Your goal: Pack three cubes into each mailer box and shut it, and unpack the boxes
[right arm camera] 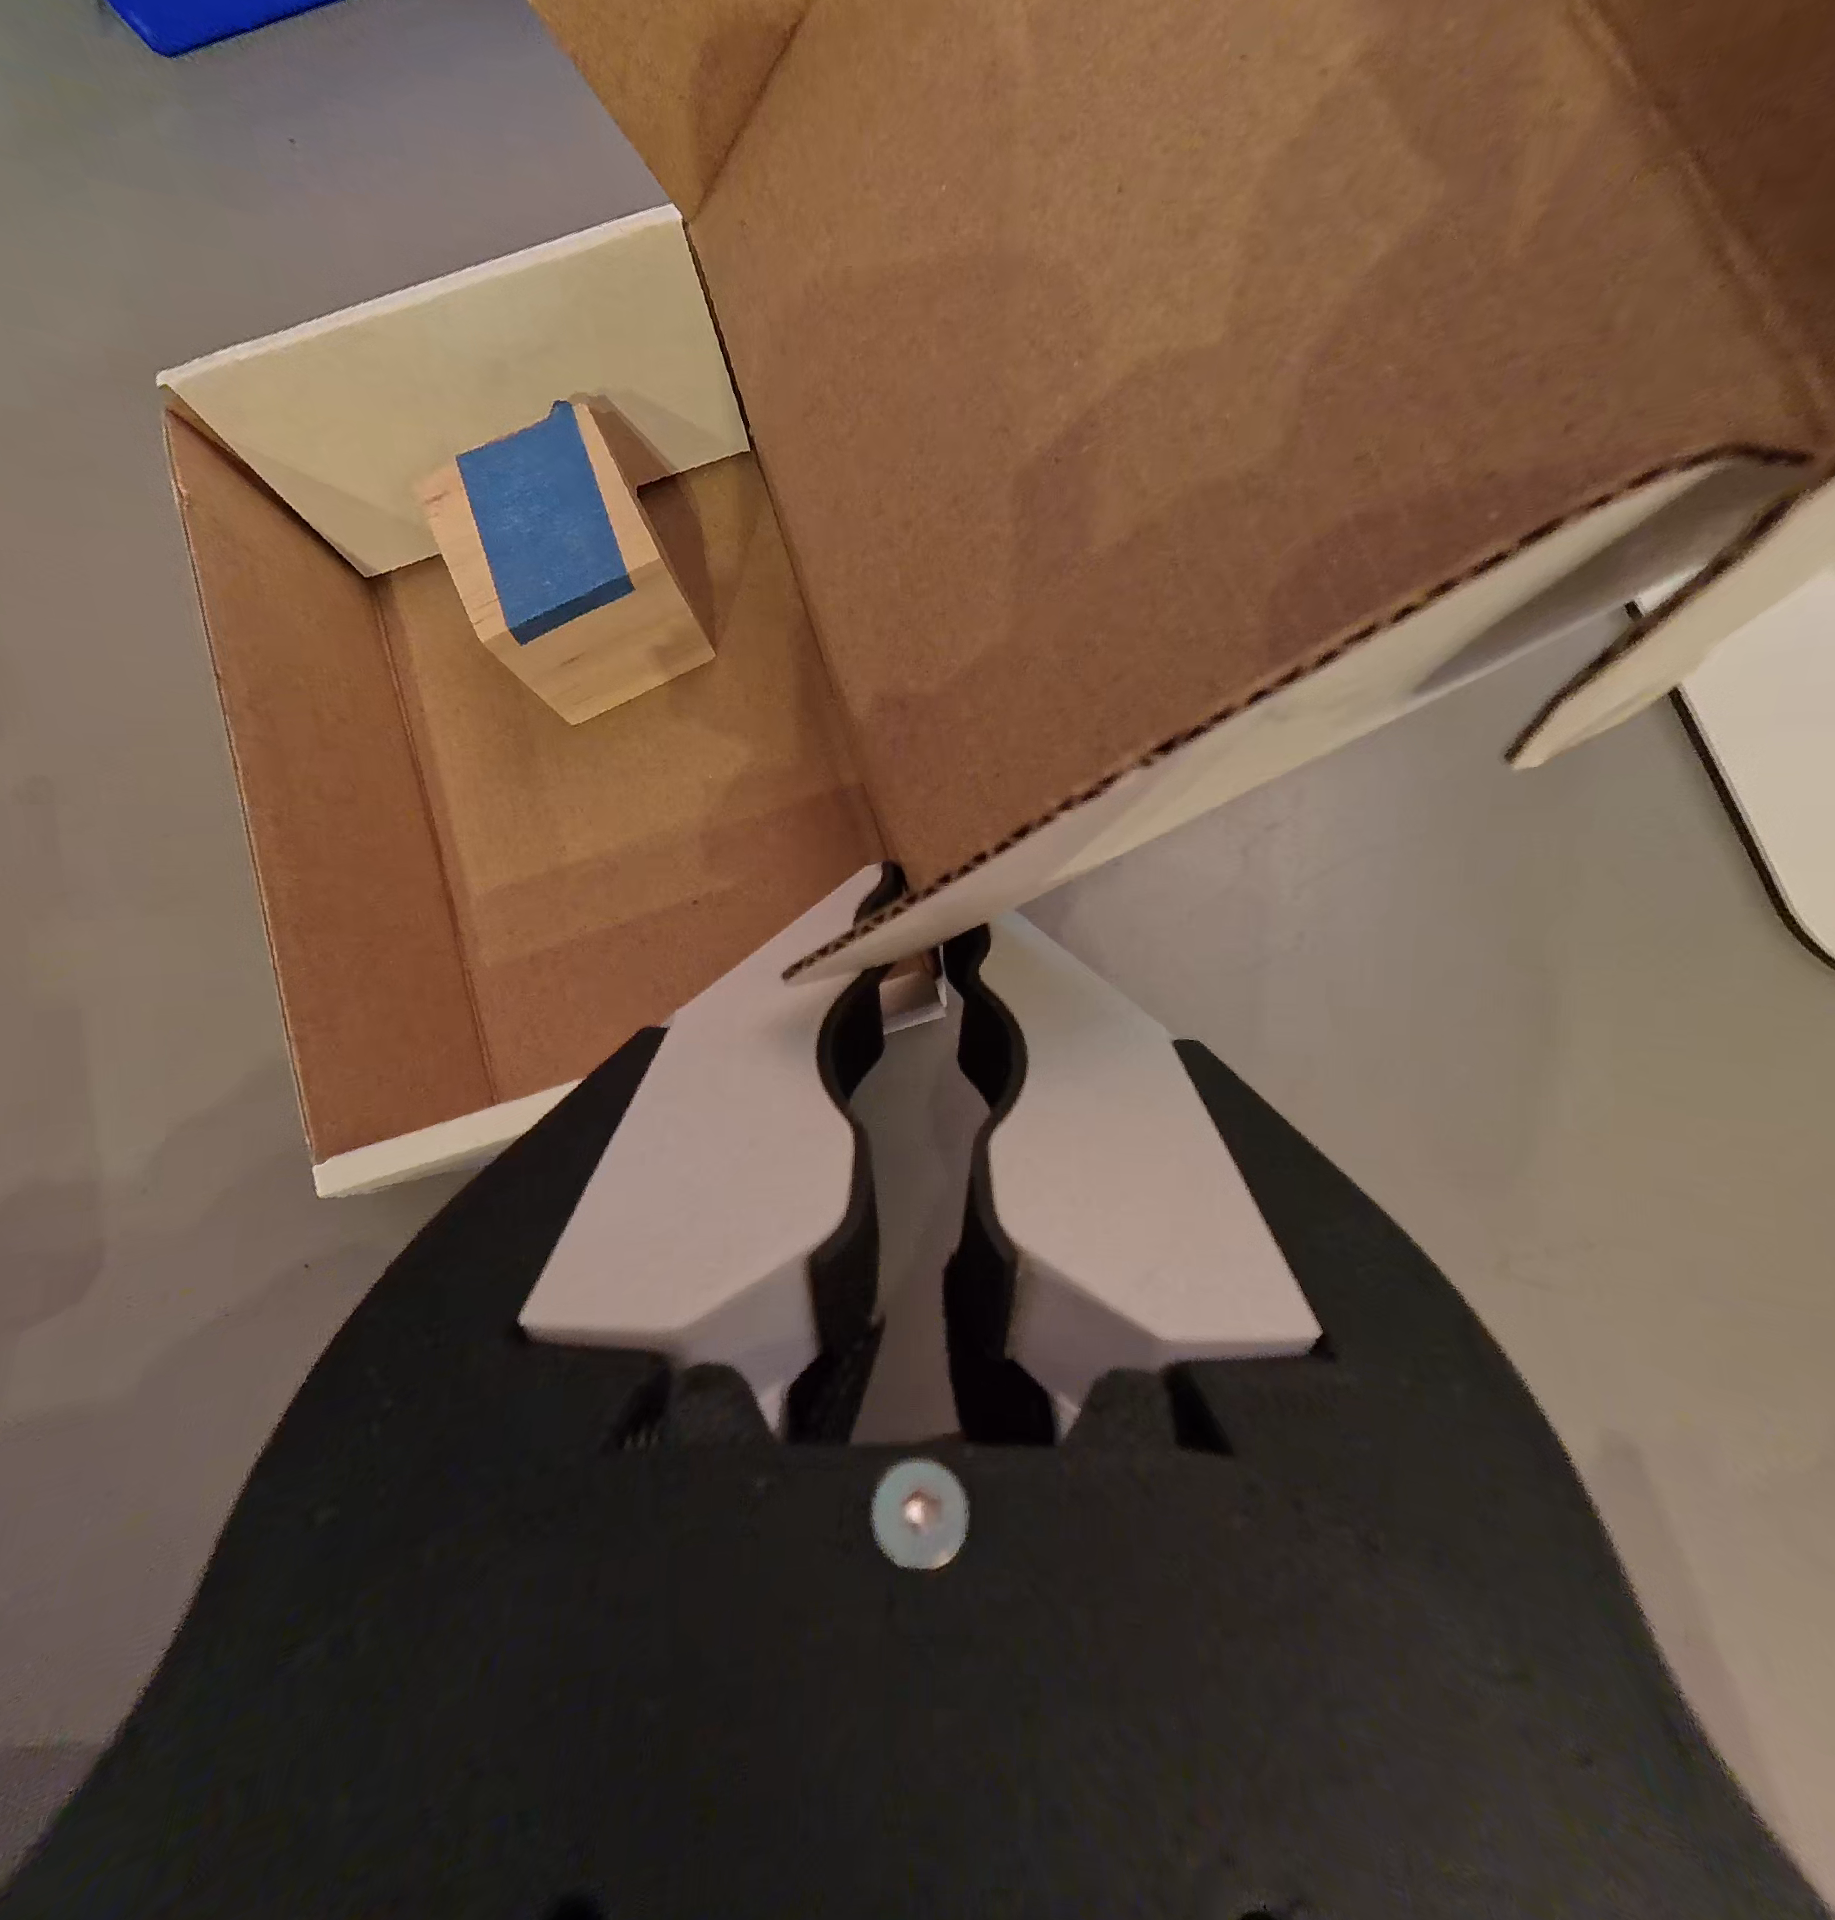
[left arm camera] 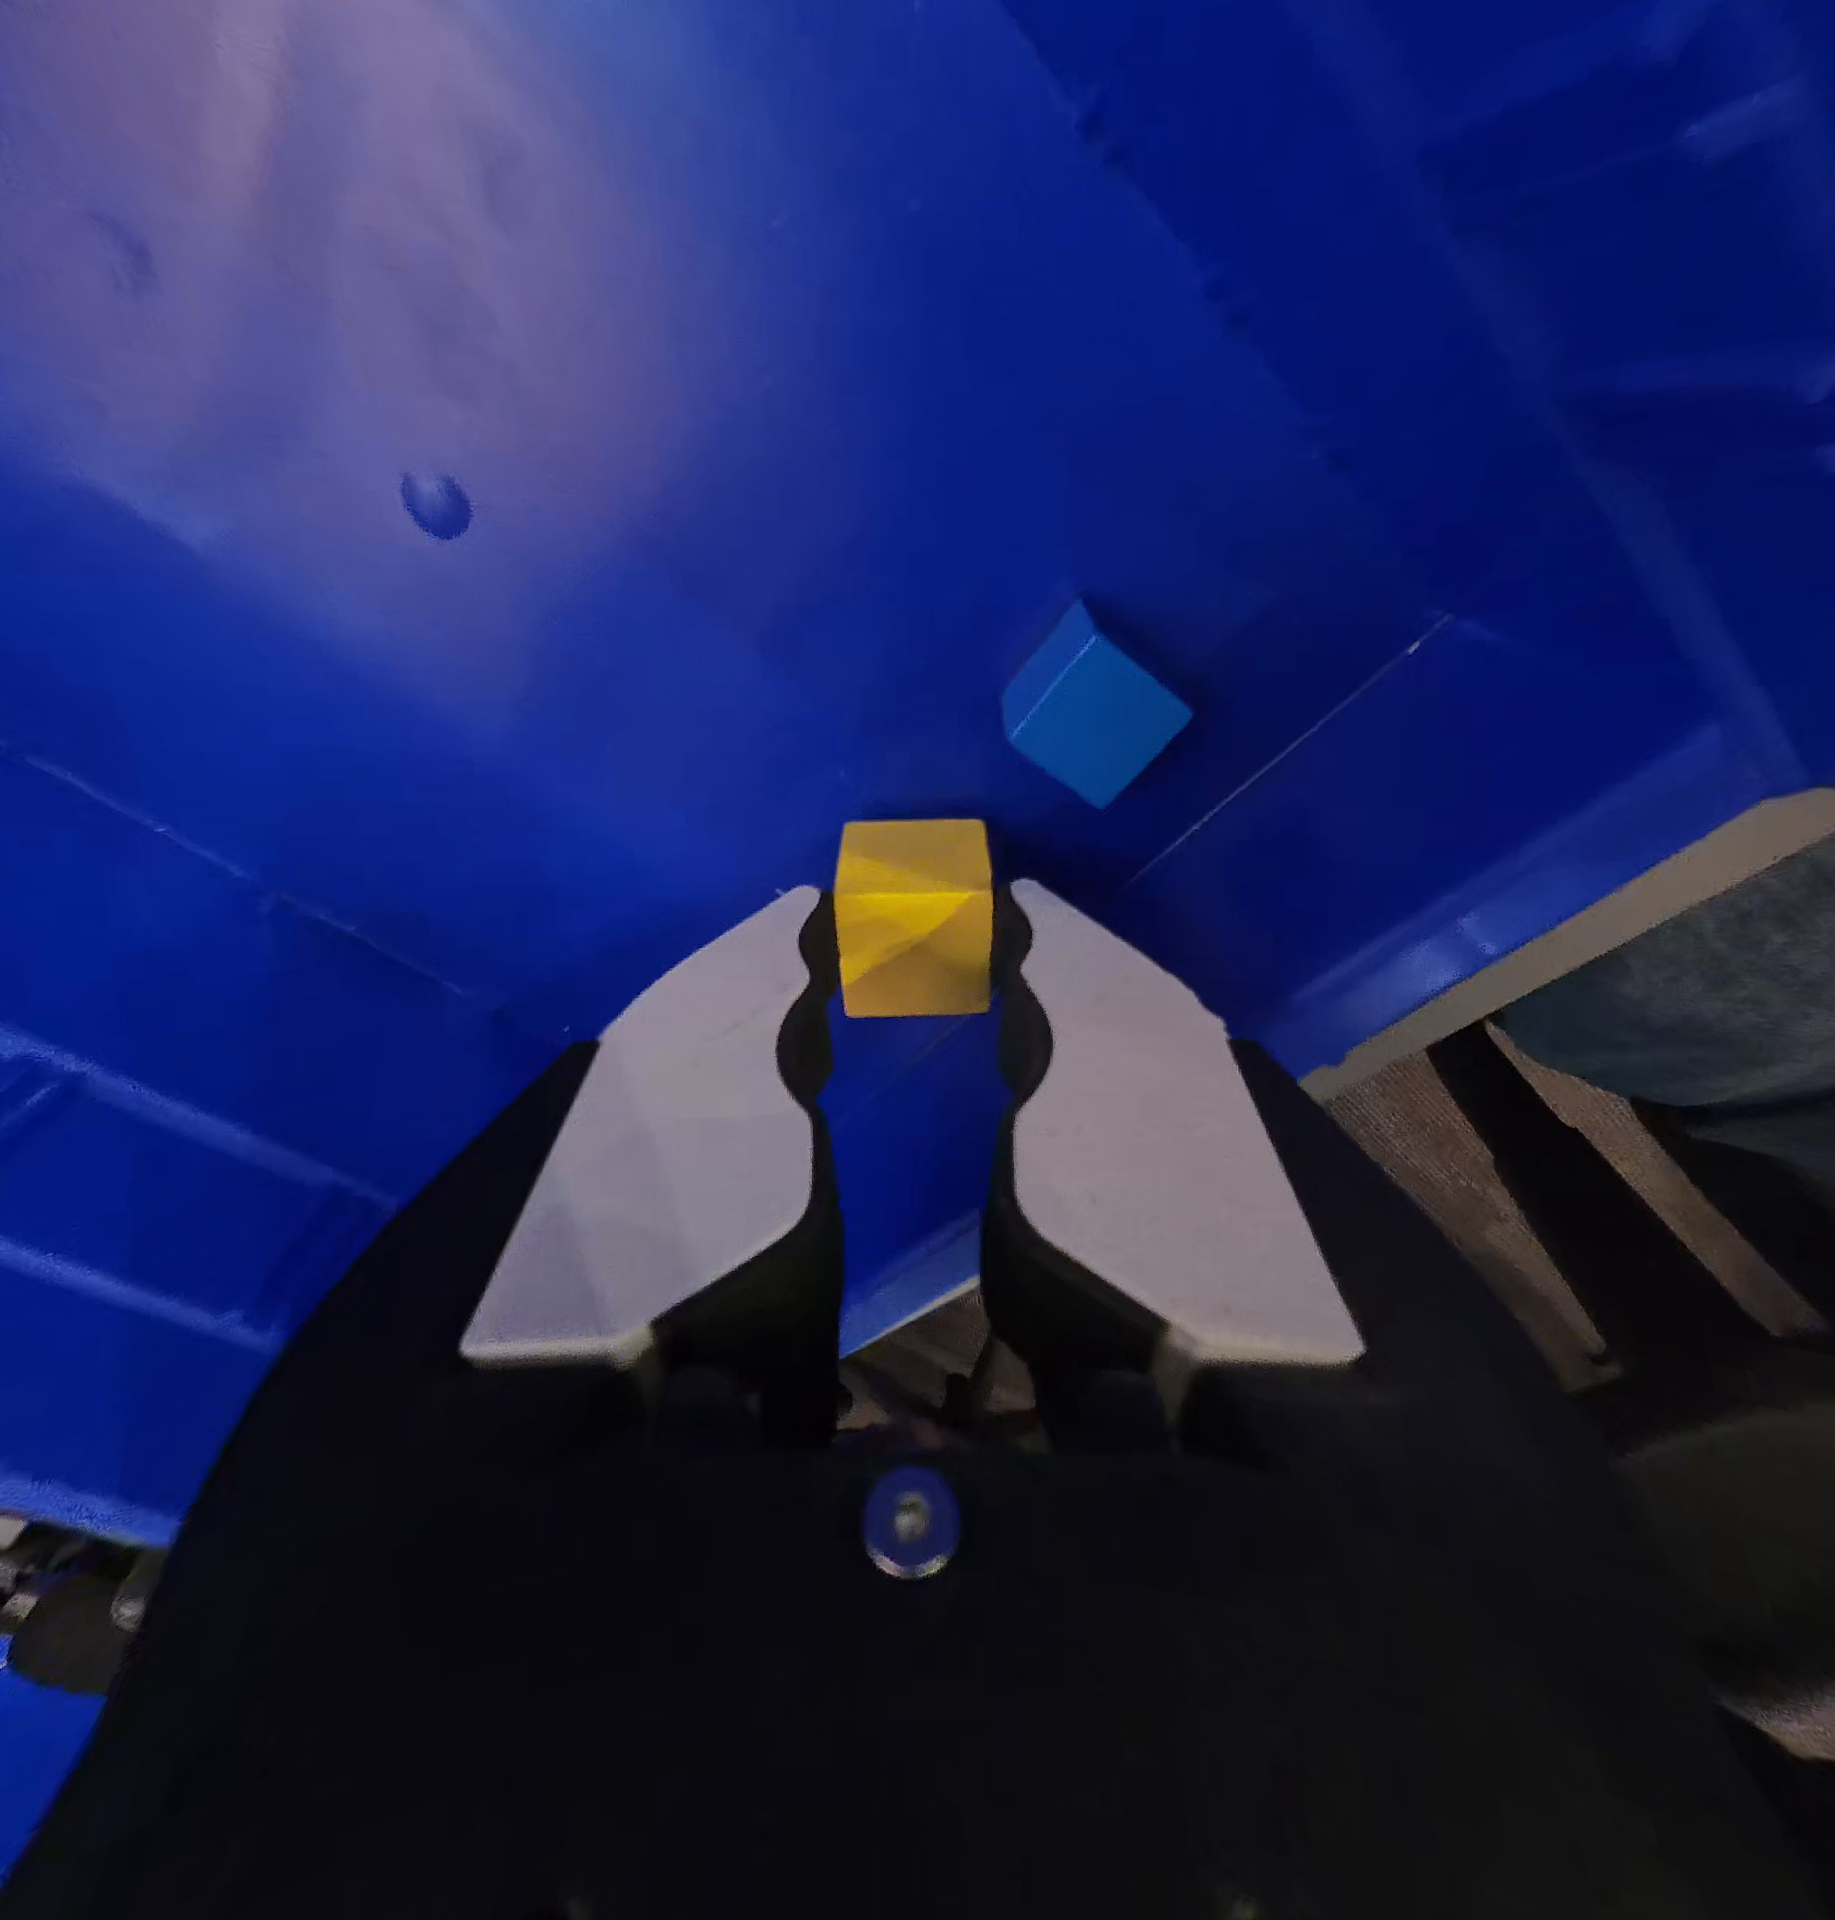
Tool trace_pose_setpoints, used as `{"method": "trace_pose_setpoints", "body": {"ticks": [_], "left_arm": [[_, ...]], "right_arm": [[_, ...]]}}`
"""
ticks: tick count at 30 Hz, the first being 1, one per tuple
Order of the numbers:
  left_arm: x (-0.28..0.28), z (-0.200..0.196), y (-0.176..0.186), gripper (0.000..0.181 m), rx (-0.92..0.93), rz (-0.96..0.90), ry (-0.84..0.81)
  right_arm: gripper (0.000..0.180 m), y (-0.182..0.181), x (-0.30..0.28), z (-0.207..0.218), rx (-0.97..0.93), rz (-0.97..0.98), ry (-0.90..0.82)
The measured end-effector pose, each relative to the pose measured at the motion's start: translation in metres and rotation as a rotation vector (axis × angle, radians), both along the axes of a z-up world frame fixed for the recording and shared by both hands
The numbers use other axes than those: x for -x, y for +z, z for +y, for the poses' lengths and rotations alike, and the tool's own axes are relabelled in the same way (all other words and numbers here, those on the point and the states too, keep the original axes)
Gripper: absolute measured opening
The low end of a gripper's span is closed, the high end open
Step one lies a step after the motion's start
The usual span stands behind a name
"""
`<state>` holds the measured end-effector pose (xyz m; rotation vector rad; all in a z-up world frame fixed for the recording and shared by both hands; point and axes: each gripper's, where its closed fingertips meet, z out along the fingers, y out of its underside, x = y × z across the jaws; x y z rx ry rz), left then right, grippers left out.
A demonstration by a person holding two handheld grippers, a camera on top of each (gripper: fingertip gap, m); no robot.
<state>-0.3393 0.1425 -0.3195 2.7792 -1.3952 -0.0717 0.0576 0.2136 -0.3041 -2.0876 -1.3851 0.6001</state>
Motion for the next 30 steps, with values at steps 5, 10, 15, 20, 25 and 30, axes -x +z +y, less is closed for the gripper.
{"method": "trace_pose_setpoints", "body": {"ticks": [5,10,15,20,25,30], "left_arm": [[-0.008,0.012,0.053,0.028,-0.183,-0.022,0.004],[-0.085,0.019,0.129,0.028,-0.380,-0.146,-0.142],[-0.198,0.012,0.150,0.028,-0.400,-0.218,-0.397],[-0.289,0.004,0.119,0.028,-0.321,-0.209,-0.621],[-0.339,0.005,0.082,0.028,-0.232,-0.190,-0.714],[-0.354,0.007,0.044,0.027,-0.166,-0.137,-0.745]], "right_arm": [[0.005,0.000,0.000,0.000,-0.001,0.000,0.004],[0.005,0.000,0.000,0.001,-0.007,-0.005,0.008],[0.005,0.000,0.001,0.001,-0.016,-0.002,0.007],[0.006,0.000,0.001,0.002,-0.020,0.002,0.005],[0.006,0.000,0.001,0.002,-0.022,0.005,0.008],[0.006,0.000,0.001,0.002,-0.021,0.010,0.010]]}}
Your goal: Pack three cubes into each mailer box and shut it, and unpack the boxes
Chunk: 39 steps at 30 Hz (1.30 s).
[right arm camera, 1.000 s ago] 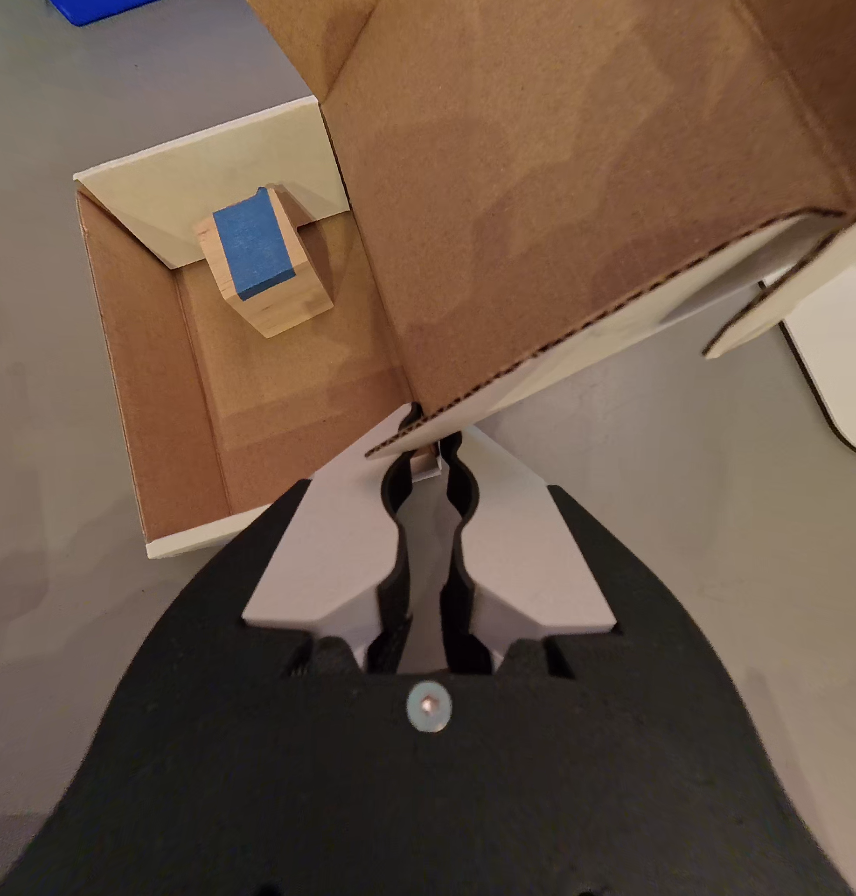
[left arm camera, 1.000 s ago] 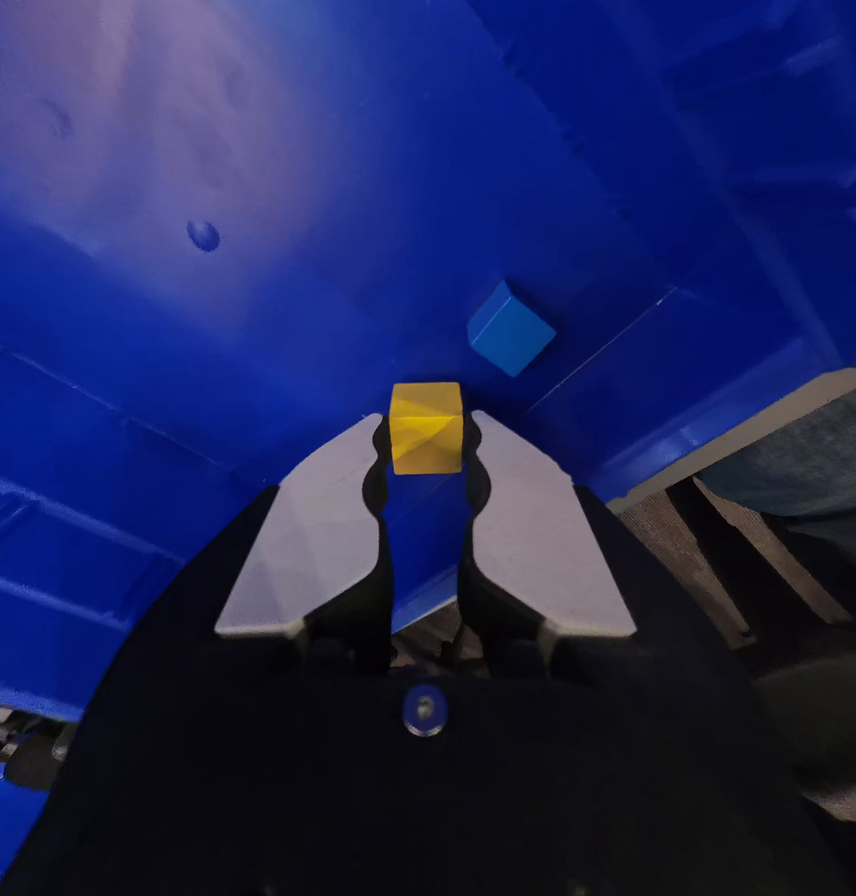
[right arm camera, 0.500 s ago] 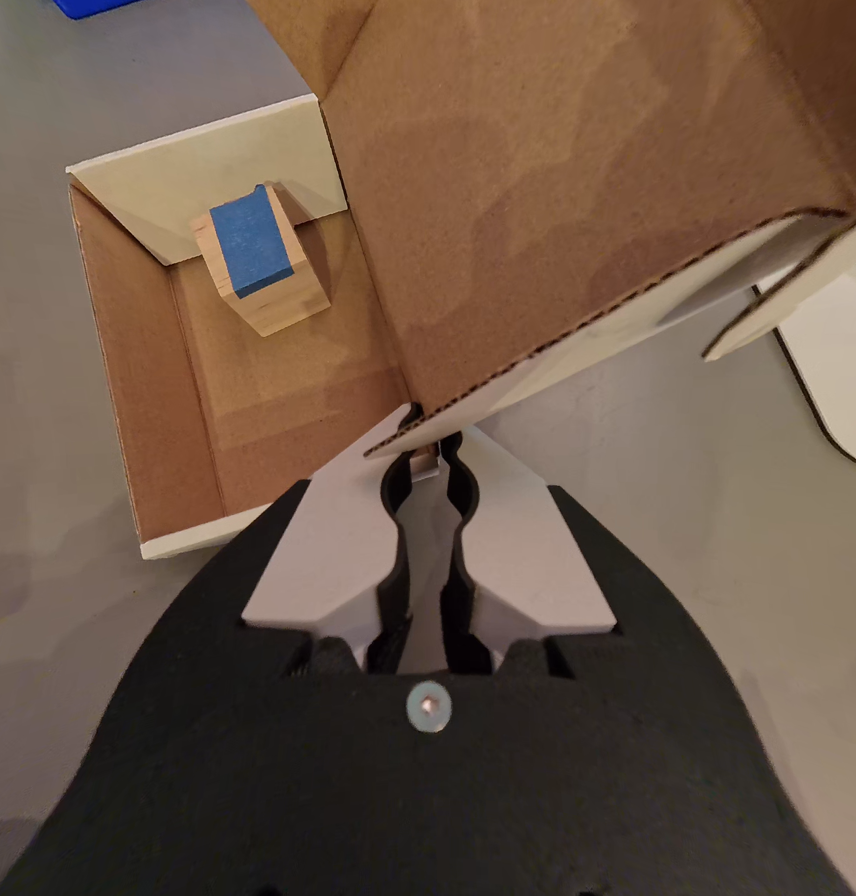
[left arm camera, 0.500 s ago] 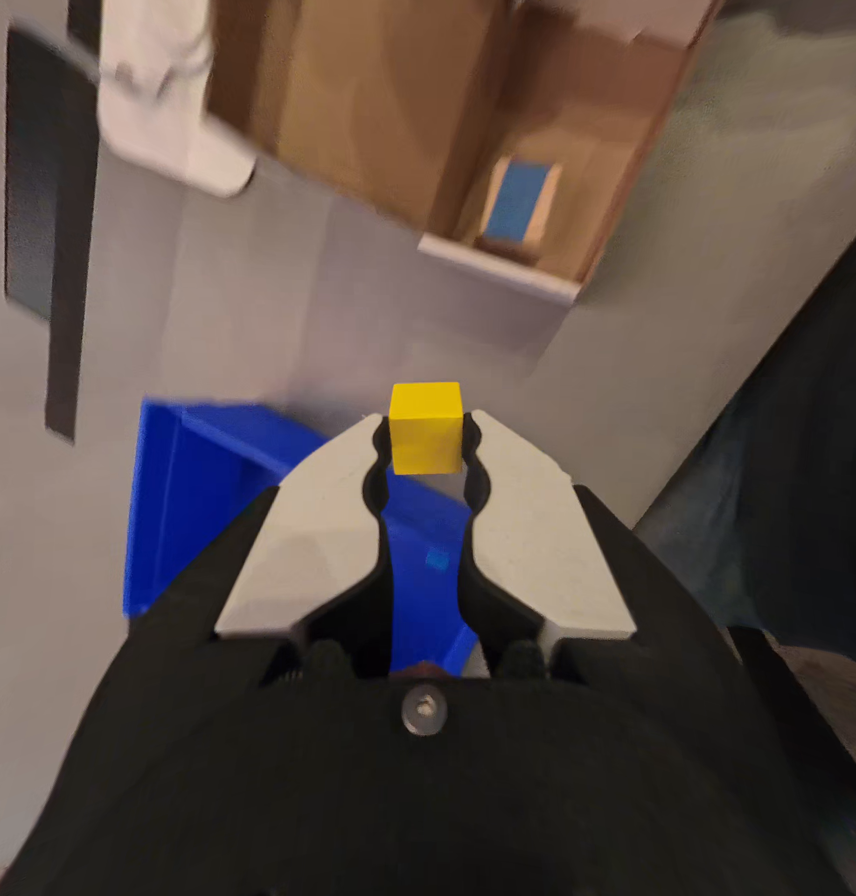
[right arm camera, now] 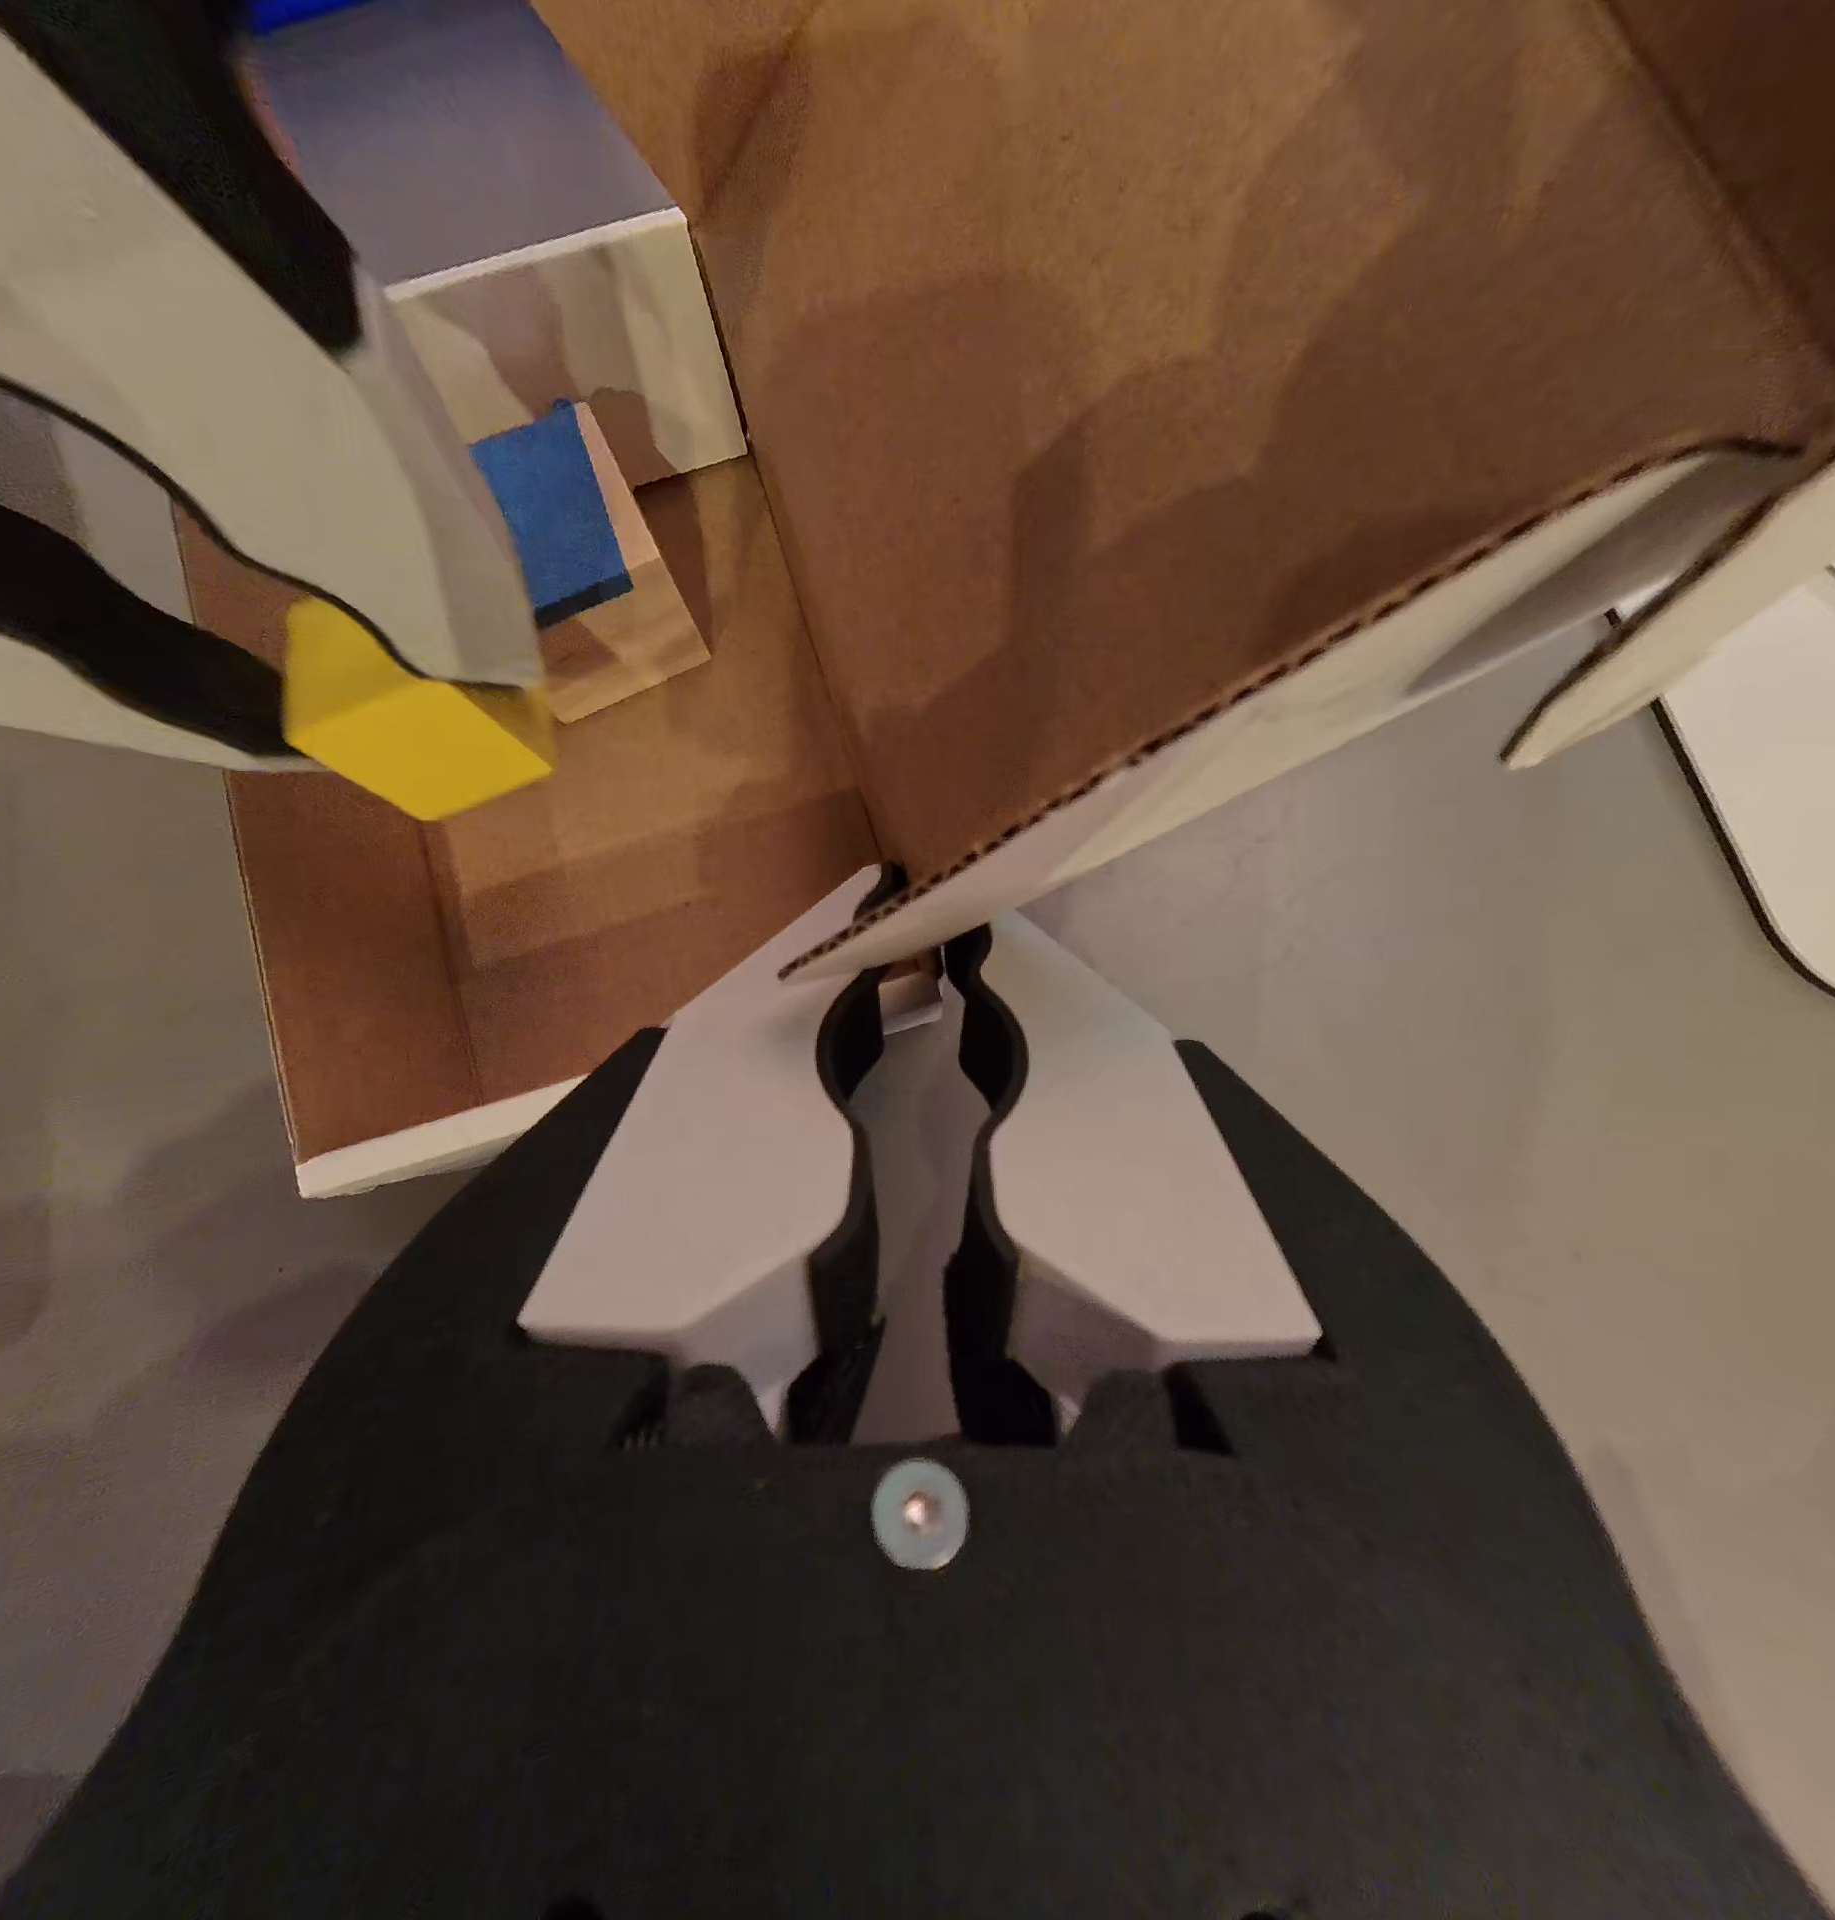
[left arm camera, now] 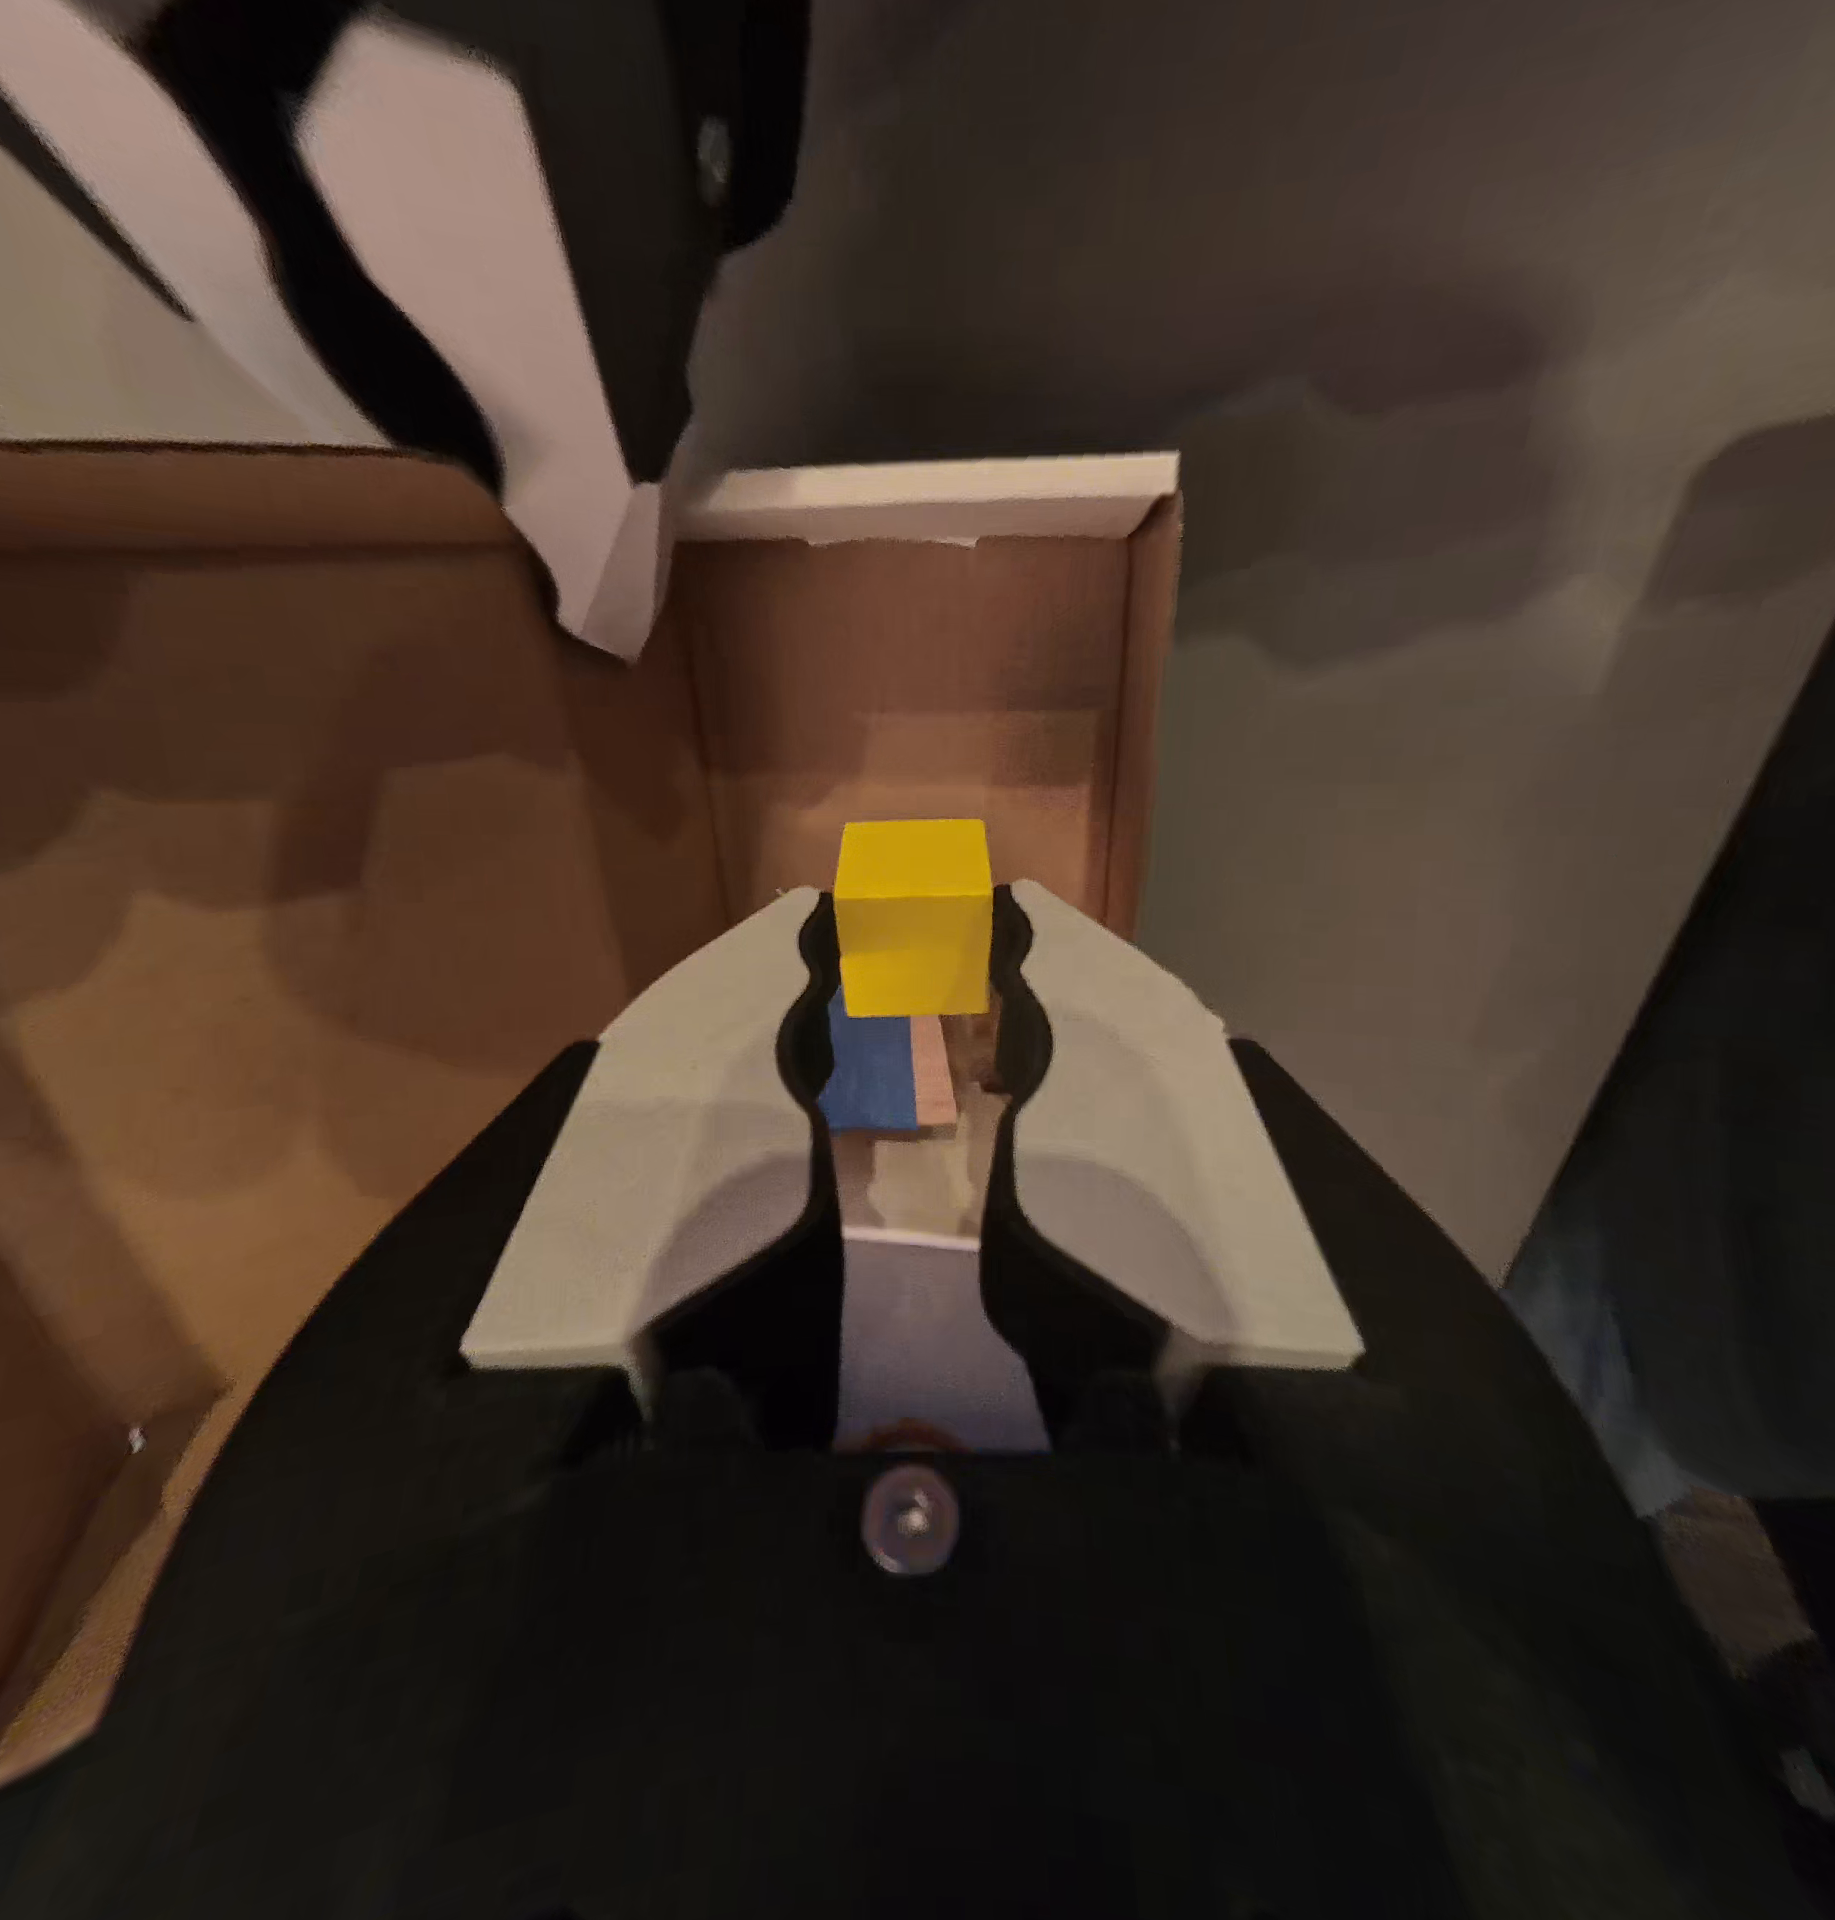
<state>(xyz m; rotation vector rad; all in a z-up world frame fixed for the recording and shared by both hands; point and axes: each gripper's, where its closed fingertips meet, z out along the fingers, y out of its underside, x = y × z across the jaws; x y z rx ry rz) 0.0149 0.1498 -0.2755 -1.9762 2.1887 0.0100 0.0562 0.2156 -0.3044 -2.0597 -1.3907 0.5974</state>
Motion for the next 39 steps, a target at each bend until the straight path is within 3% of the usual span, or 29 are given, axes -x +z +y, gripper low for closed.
{"method": "trace_pose_setpoints", "body": {"ticks": [8,13,14,21,25,28,32,39], "left_arm": [[0.012,0.017,-0.043,0.028,-0.021,0.131,0.030],[0.006,0.020,-0.049,0.030,0.013,0.082,0.061],[0.007,0.021,-0.047,0.037,0.004,0.077,0.067],[0.038,0.016,0.029,0.046,-0.119,-0.129,0.132],[0.115,0.016,0.075,0.046,-0.218,-0.152,0.252],[0.192,0.016,0.084,0.046,-0.233,-0.109,0.388],[0.275,0.003,0.062,0.045,-0.175,-0.010,0.516],[0.309,-0.021,-0.010,0.042,0.006,0.064,0.435]], "right_arm": [[0.006,0.000,0.000,0.000,0.000,0.003,0.002],[0.006,0.000,0.001,0.000,-0.002,0.001,0.001],[0.006,0.000,0.001,0.000,-0.001,0.003,0.001],[0.006,0.000,0.000,0.000,0.000,0.006,0.003],[0.006,0.000,0.000,0.000,0.001,0.008,0.004],[0.006,0.000,0.000,0.000,0.002,0.008,0.004],[0.006,0.000,0.000,-0.001,0.004,0.008,0.000],[0.006,0.000,0.000,0.000,0.011,0.009,-0.014]]}}
